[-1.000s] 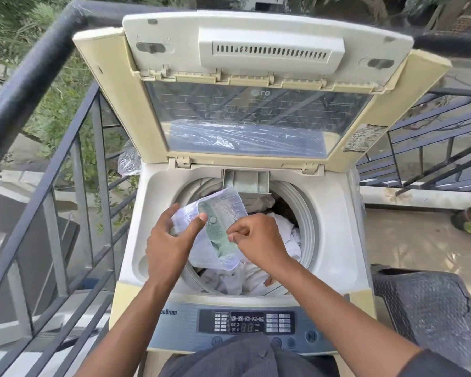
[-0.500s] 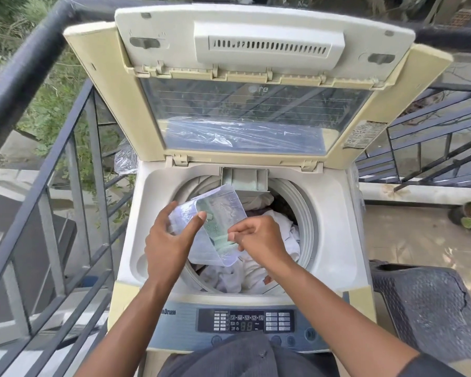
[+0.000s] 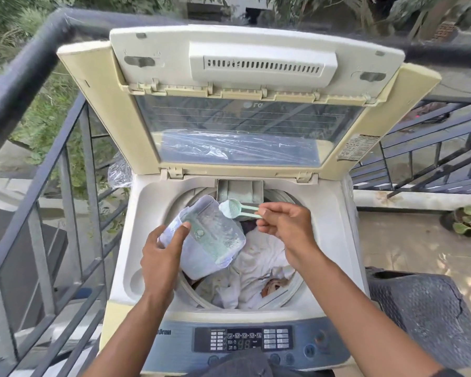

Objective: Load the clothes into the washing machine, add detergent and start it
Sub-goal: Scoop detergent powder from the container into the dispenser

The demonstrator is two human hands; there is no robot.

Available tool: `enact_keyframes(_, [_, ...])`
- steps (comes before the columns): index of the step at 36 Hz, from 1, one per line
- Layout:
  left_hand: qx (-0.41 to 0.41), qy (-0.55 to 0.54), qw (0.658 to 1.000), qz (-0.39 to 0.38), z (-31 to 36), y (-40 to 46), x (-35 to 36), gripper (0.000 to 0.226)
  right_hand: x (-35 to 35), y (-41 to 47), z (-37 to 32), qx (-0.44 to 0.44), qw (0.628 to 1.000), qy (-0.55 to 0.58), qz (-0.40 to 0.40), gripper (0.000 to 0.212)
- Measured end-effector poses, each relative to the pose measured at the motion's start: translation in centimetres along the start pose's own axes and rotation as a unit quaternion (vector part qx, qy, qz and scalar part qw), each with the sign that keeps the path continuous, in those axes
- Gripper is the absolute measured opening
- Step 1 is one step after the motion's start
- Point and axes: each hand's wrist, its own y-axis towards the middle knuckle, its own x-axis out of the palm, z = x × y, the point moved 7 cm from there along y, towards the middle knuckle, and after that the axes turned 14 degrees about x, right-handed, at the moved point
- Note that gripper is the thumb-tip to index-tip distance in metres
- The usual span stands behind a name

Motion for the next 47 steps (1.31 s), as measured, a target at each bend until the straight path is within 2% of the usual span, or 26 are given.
enact_keyframes(7, [0.004, 0.004, 1.000, 0.007, -0.1, -0.1, 0.2, 0.114, -0.2, 2.1, -1.6, -0.004, 0.997, 0.043, 0.057, 0.006])
enact_keyframes(16, [0.010, 0.007, 1.000, -0.001, -0.3, -0.3, -0.2, 0.099, 2.2, 4.1, -2.4, -0.096, 0.985, -0.073, 0.123, 0.010])
enact_keyframes(21, [0.021, 0.000, 1.000, -0.004, 0.0, -0.5, -0.5, 0.097, 2.1, 3.8, -3.0, -0.176, 0.956, -0.166, 0.167, 0.013])
enact_keyframes(31, [0.024, 0.001, 1.000, 0.000, 0.3, -0.6, -0.5, 0.102, 0.2, 1.6, -4.7, -0.276, 0.896, -0.258, 0.234, 0.014])
enact_keyframes(40, [0.018, 0.000, 1.000, 0.003, 0.1, -0.5, -0.4, 0.107, 0.0, 0.8, -5.1, -0.357, 0.834, -0.333, 0.256, 0.020])
enact_keyframes(47, [0.017, -0.002, 1.000, 0.008, 0.1, -0.6, -0.4, 0.106, 1.0, 0.5, -4.9, -0.372, 0.822, -0.358, 0.239, 0.017])
